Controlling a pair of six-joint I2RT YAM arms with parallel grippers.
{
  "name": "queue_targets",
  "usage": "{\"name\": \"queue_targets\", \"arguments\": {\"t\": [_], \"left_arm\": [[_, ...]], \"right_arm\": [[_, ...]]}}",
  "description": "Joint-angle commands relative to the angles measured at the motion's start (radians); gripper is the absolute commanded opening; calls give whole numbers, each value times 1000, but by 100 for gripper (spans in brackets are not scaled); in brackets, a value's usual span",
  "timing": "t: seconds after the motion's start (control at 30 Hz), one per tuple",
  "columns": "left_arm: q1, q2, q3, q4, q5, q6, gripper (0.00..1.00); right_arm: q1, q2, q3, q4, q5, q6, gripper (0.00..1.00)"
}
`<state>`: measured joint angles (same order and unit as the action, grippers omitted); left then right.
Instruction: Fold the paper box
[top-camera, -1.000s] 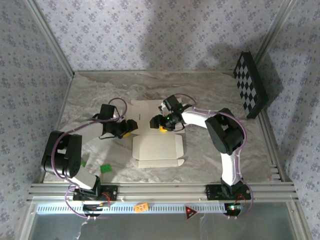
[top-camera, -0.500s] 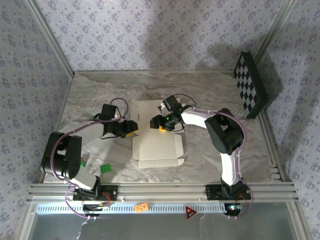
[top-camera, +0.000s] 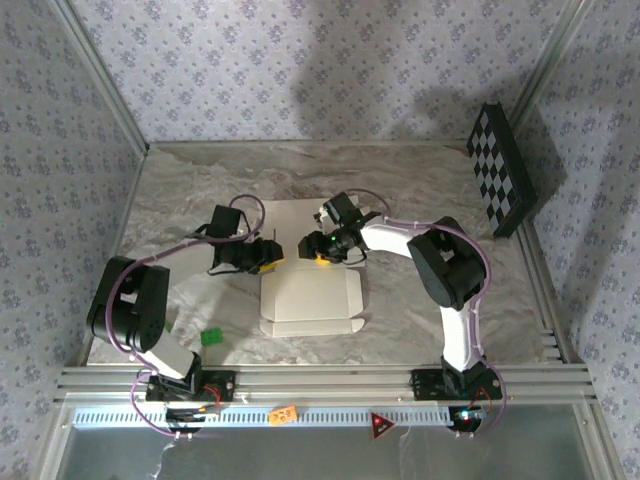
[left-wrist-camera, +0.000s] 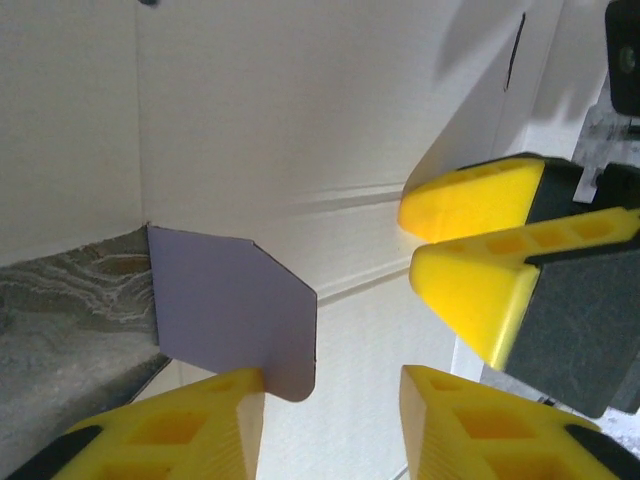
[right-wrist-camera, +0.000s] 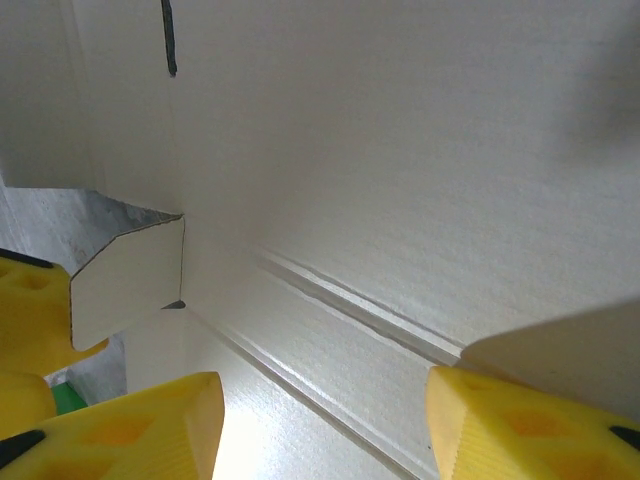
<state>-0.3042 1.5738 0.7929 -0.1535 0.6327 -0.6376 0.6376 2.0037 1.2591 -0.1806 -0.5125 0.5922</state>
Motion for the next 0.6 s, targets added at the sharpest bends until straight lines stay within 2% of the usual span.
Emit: {"name": "queue_targets", "arguments": {"t": [0.0,0.3,0.57], "left_arm": [[-6,28,38,17,10,1,43],[-13,122,54,75,52,-17,42],[-16,173,65,36,18,-11,38]], "right_arm": [[15,20,-23,-27,6,15,58],[16,20,-27,-23,7,17,55],[13,19,-33,-25,6,12,50]]}}
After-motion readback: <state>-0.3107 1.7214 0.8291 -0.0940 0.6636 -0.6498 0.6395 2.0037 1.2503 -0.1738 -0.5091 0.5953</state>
